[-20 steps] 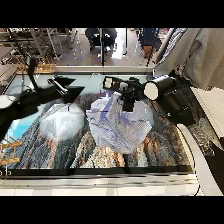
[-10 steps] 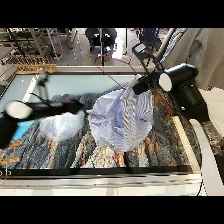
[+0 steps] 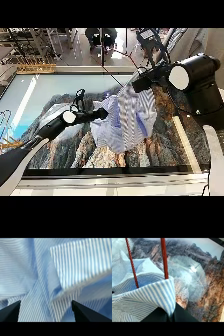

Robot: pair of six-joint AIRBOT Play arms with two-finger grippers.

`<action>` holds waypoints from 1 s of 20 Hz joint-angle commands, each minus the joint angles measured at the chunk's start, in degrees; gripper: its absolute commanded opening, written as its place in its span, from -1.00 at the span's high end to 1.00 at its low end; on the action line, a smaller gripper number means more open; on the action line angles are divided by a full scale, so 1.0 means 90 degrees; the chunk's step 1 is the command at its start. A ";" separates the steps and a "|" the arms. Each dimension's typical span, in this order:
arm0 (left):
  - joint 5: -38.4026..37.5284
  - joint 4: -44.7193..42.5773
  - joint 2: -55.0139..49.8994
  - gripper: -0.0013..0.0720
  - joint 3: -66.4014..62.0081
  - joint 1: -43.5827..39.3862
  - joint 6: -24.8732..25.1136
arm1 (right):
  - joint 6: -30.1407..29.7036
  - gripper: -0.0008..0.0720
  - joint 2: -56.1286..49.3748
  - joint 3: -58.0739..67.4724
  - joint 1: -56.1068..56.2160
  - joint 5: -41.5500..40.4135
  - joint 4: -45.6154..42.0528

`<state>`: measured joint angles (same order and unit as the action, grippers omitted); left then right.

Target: Fold the clothes and pants, and hang the long-sleeved shirts on hangers.

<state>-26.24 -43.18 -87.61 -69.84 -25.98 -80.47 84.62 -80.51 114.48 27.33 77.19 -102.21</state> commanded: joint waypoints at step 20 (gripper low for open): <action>-0.1146 0.0879 0.0192 0.93 -0.2042 0.1744 0.1484 | -0.0583 0.91 0.0214 0.0041 0.0095 0.0831 0.0806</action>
<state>-26.39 -36.47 -85.32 -81.82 -16.12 -66.78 80.86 -78.61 114.83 28.14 82.74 -96.40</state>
